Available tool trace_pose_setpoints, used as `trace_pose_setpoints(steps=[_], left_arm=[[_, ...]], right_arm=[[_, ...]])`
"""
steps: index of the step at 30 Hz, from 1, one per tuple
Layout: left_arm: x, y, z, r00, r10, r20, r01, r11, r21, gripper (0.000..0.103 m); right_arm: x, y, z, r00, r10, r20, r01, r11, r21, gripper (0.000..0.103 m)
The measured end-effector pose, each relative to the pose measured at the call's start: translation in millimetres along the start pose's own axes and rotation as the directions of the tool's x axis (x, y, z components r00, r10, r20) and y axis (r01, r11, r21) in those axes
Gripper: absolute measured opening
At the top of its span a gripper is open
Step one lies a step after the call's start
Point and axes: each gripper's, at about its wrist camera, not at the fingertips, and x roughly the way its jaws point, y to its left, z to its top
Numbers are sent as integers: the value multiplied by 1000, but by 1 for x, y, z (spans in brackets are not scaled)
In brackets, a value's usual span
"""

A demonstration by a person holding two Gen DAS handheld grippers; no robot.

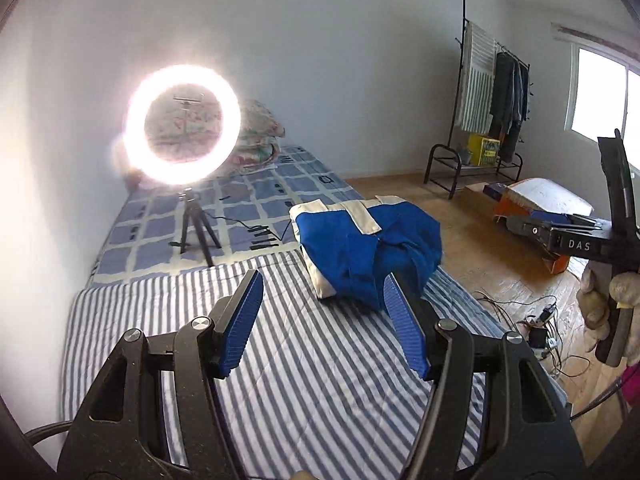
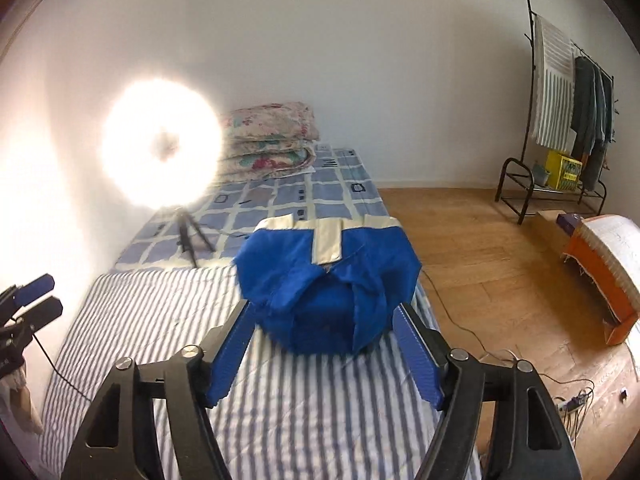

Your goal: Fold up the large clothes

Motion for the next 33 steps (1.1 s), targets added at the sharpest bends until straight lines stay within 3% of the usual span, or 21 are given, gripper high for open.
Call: trace_pose_setpoints(steps=[8,11,17,20,25,33], left_arm=[[-71,-16,-52,998,62,7,-63,997,46,66],[-84,-23,-74,998,64,13,-65,997,41,75],[-91,-36,-107,999,51,-3,-51,998,48,78],[-91,-40,-119,999,39,-19,-38,998,42,86],[-87,-43,-127,998,62,-3,-62,996,60,97],[-87,-46,-131,992,119,36,-122,989,85,103]], right_arm=[[-58,19,-54,1000,-12,28,11,1000,18,88],[-70,22,-74,999,-35,39,34,999,19,90],[-82,27,-107,996,-73,55,72,997,21,100],[-87,29,-118,994,-80,72,78,997,30,103],[-77,35,-127,992,-97,85,98,995,2,103],[-66,41,-142,989,-117,91,118,993,-14,103]])
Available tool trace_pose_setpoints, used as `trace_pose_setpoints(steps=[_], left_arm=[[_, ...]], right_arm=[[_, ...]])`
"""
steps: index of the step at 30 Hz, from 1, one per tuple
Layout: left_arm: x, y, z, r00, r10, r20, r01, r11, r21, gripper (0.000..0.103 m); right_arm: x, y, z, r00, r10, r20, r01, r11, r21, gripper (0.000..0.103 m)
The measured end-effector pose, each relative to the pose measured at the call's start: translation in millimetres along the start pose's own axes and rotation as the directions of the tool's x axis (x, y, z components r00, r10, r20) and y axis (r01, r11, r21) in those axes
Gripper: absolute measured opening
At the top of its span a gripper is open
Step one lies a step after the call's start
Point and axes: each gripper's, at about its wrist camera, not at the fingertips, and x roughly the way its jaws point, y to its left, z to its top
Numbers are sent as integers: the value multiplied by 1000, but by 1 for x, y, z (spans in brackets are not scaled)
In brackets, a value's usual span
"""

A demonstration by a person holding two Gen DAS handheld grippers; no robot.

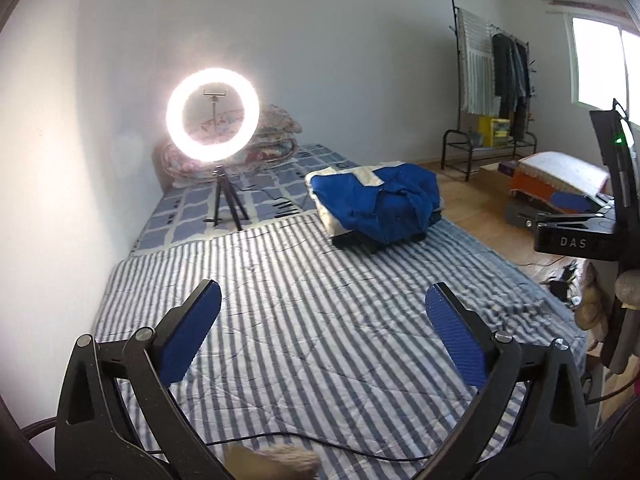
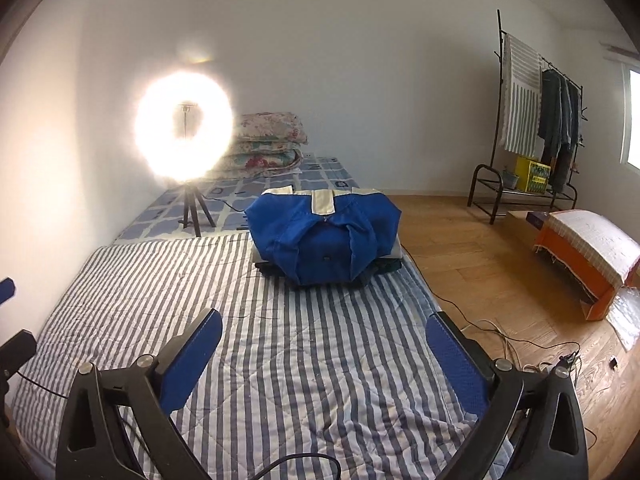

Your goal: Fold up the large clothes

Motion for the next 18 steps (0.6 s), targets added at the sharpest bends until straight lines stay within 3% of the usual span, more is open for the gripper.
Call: trace_pose_setpoints(steps=[3,18], left_arm=[[2,0,-3,1000,-3,-1,3,1000,-2,103],[0,-5,-7,1000,-28,-13,28,999,16,103]], right_arm=[[0,6,-4,999,-34,14,34,999,-33,103],[6,11,-10,999,-43,12,44,998,-47,103]])
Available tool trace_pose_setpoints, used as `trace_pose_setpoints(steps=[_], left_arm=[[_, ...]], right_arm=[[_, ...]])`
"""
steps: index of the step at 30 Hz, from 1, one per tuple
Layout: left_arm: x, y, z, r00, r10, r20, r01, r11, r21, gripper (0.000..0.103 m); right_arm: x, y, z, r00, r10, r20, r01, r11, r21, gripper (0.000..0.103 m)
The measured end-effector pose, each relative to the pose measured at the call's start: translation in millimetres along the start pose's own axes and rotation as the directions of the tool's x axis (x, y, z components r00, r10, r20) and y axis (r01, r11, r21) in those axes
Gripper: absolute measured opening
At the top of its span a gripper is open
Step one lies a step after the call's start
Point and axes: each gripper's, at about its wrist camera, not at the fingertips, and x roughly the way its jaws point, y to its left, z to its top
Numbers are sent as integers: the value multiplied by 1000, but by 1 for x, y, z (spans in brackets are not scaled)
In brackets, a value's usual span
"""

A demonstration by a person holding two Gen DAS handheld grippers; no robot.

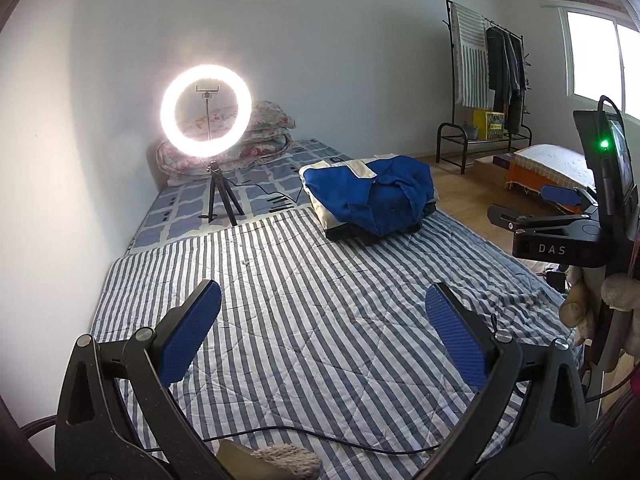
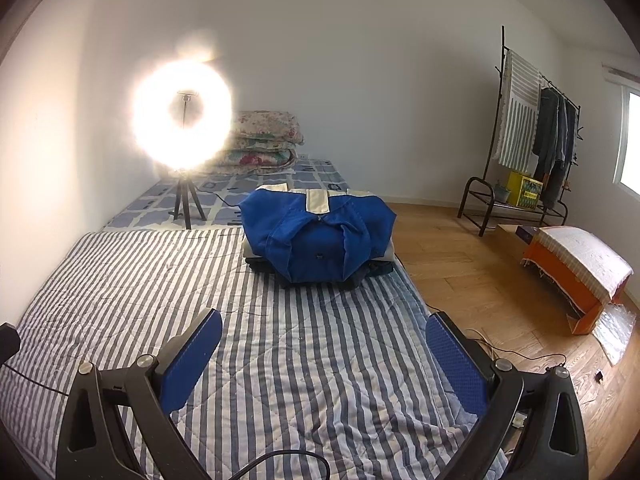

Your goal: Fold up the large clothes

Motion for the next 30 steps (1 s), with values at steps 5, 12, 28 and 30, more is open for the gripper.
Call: trace_pose_setpoints(steps=[5,12,28,30], left_arm=[[1,0,0,1000,0,2,0,1000,2,103],[1,0,0,1000,-3,1,3,1000,5,103],[-1,-2,0,1000,0,5,0,1000,10,103],[0,-3,0,1000,-2,5,2,1000,9,103]], right_arm=[[2,-2,-1,1000,-1,-6,1,1000,6,103],[3,-8,-1,1000,-2,-4,2,1000,28,103],[6,-12,-2,1000,4,-11,-4,999,45,103],[6,-13,-2,1000,6,-10,-5,999,48,103]])
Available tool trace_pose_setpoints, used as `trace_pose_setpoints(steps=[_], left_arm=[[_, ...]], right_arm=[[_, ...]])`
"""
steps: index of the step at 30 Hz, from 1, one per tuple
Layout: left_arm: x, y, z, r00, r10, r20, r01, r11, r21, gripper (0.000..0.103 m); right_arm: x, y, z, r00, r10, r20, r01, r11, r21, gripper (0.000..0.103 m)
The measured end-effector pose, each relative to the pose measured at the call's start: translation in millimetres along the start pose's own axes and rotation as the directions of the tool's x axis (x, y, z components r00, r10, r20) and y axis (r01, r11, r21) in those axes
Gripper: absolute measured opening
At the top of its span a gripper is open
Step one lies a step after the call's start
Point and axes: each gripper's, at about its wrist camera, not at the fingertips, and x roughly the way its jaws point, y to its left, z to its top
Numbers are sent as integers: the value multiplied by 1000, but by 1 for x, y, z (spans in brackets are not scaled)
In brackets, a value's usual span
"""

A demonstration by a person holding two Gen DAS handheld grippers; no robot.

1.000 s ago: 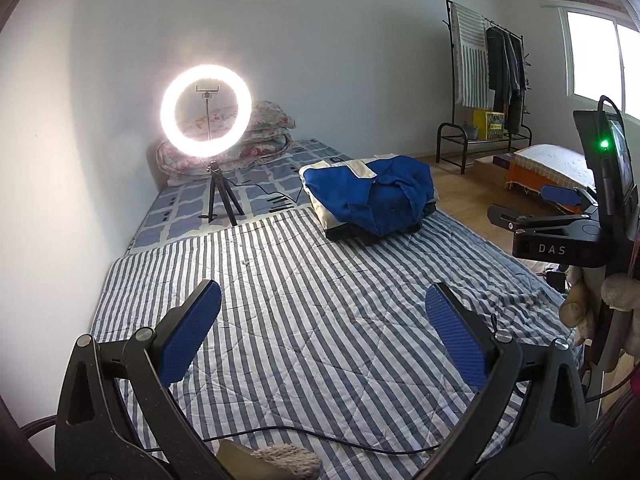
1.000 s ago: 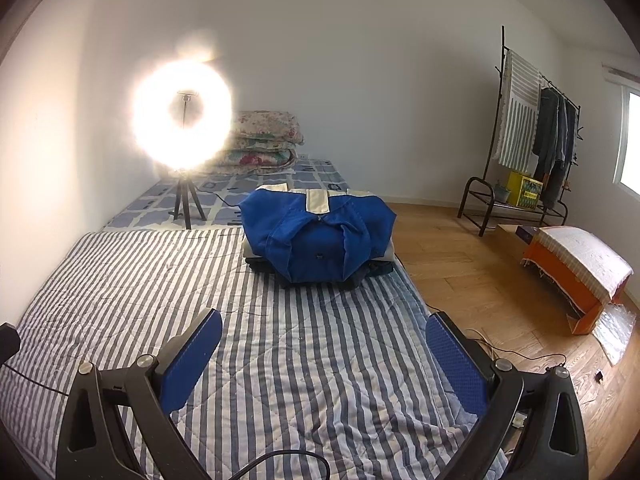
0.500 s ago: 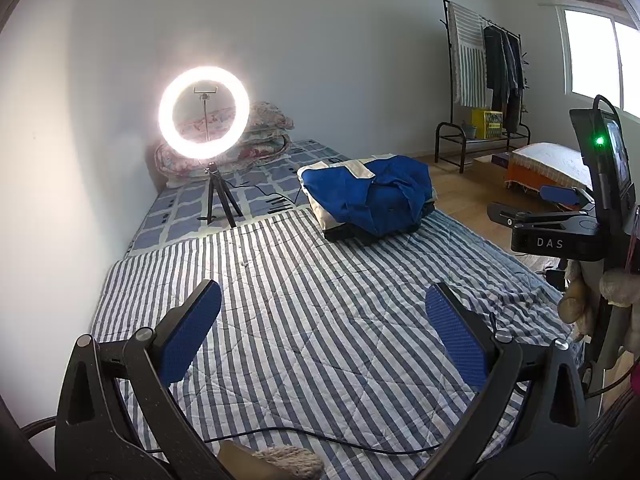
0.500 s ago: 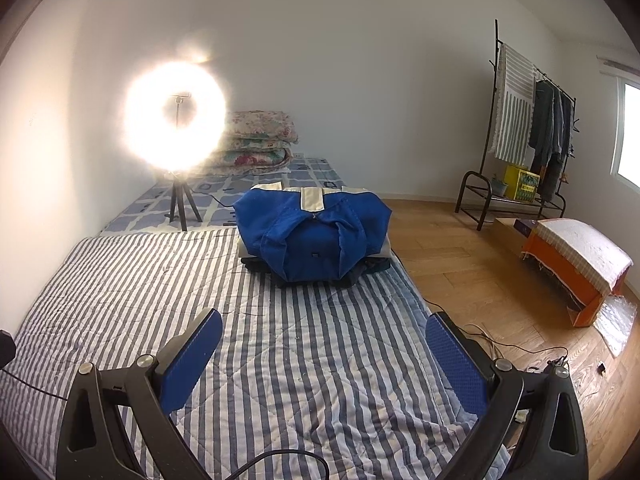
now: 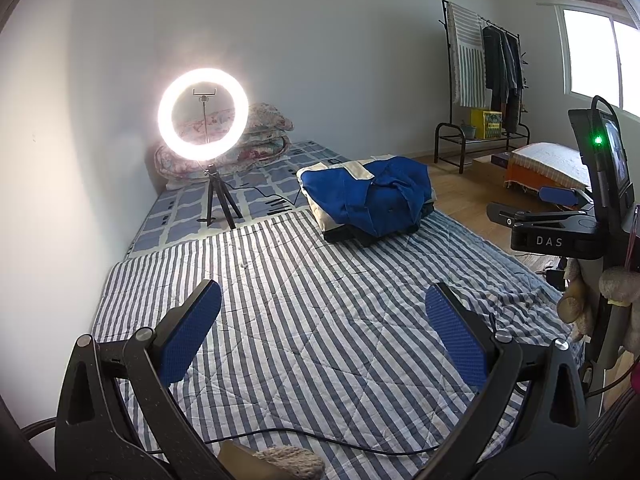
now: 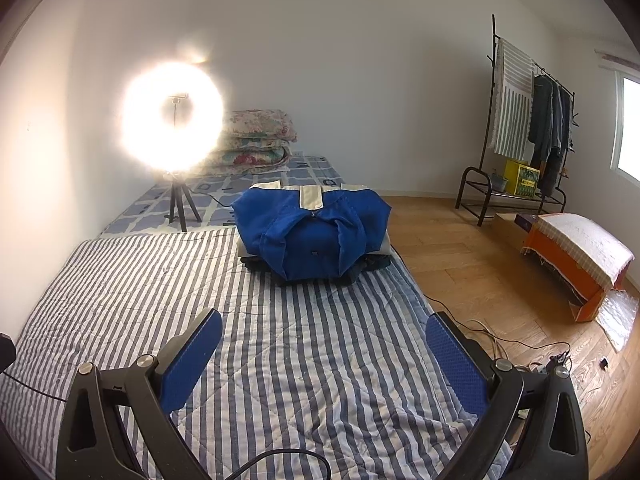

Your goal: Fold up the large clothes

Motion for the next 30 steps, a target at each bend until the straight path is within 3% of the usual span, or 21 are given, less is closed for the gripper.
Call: trace_pose_setpoints(steps=[30], left_arm=[[5,3,1,1000,-19,-21,19,1000,-25,103]], right_arm=[[3,-2,-3,1000,5,-18,-5,1000,4,103]])
